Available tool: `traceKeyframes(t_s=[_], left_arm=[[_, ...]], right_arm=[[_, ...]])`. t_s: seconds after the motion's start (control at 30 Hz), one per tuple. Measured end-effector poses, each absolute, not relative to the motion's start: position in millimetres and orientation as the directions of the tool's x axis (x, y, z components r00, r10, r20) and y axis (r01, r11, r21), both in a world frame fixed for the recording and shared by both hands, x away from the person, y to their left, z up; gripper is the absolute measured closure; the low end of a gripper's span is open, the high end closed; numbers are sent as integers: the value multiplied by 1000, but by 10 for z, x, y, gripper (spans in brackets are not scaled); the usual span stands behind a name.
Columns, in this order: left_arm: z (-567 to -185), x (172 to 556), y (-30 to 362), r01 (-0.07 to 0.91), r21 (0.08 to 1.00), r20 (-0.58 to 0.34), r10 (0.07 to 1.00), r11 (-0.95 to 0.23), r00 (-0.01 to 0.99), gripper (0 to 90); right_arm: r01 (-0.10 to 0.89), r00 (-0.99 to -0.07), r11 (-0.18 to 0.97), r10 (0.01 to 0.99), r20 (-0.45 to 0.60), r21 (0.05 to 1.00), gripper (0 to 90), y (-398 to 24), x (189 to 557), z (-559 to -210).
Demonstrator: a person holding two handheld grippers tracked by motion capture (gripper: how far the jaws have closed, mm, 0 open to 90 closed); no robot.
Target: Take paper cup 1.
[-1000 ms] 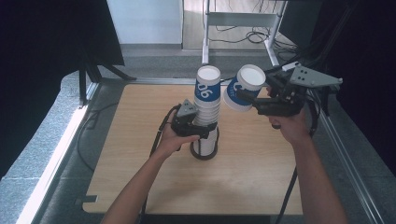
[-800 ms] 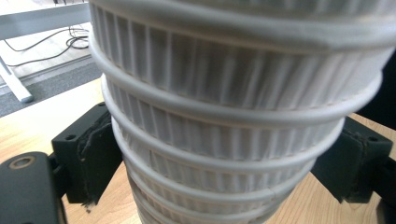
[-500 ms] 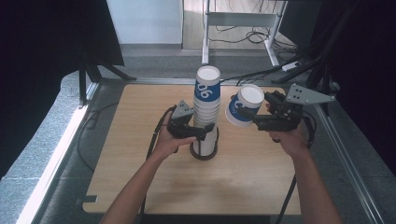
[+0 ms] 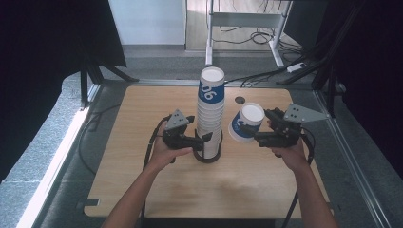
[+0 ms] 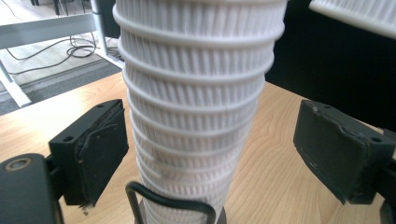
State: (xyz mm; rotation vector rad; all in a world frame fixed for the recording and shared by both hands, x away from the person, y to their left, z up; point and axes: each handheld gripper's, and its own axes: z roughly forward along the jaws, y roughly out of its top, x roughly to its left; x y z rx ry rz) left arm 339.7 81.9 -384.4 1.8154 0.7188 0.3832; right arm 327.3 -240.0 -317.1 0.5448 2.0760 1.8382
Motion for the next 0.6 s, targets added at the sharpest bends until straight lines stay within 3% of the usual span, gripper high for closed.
traceKeyframes(t_s=[0.6], left_arm=[[-4144, 2985, 1018, 291, 937, -112, 622, -194, 775, 137]], right_arm=[[120, -880, 126, 472, 47, 985, 260, -2265, 3113, -3764]])
